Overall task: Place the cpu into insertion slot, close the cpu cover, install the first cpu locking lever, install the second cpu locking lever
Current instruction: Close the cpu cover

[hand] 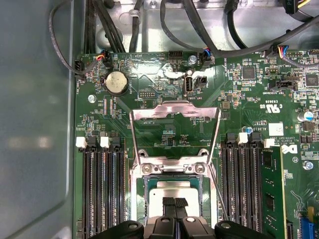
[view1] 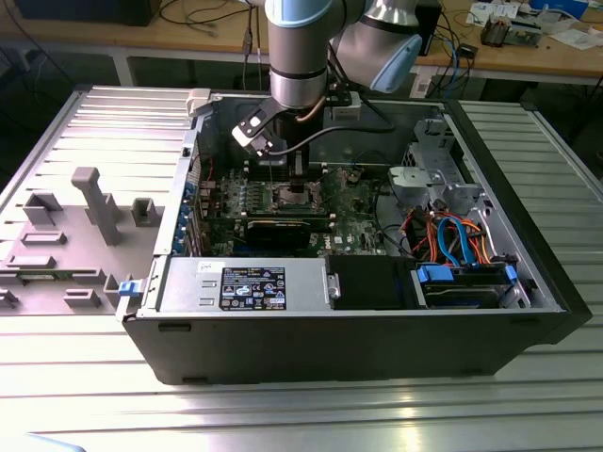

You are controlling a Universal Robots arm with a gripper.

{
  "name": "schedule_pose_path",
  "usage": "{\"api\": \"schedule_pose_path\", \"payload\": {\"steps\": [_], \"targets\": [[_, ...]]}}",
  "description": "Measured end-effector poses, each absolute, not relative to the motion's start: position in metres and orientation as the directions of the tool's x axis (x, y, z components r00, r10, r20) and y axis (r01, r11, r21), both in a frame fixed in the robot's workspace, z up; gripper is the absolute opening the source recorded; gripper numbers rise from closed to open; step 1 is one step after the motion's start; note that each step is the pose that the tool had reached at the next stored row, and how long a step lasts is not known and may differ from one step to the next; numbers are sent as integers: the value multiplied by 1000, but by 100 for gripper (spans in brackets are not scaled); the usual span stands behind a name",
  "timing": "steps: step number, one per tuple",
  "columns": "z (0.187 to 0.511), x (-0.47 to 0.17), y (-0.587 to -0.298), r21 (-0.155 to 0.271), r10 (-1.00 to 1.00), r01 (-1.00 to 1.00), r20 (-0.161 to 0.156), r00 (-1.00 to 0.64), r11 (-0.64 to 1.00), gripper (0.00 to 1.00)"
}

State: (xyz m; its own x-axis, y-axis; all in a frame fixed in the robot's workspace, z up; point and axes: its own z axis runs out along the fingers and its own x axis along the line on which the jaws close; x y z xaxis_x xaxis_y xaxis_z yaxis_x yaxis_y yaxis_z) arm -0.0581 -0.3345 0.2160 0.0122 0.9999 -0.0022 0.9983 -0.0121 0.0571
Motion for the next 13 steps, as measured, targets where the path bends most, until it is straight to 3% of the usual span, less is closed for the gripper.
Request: {"api": "schedule_pose_path", "payload": {"steps": [13], "targets": [[219, -58, -334, 57, 1000, 998, -2, 12, -12, 11]]}}
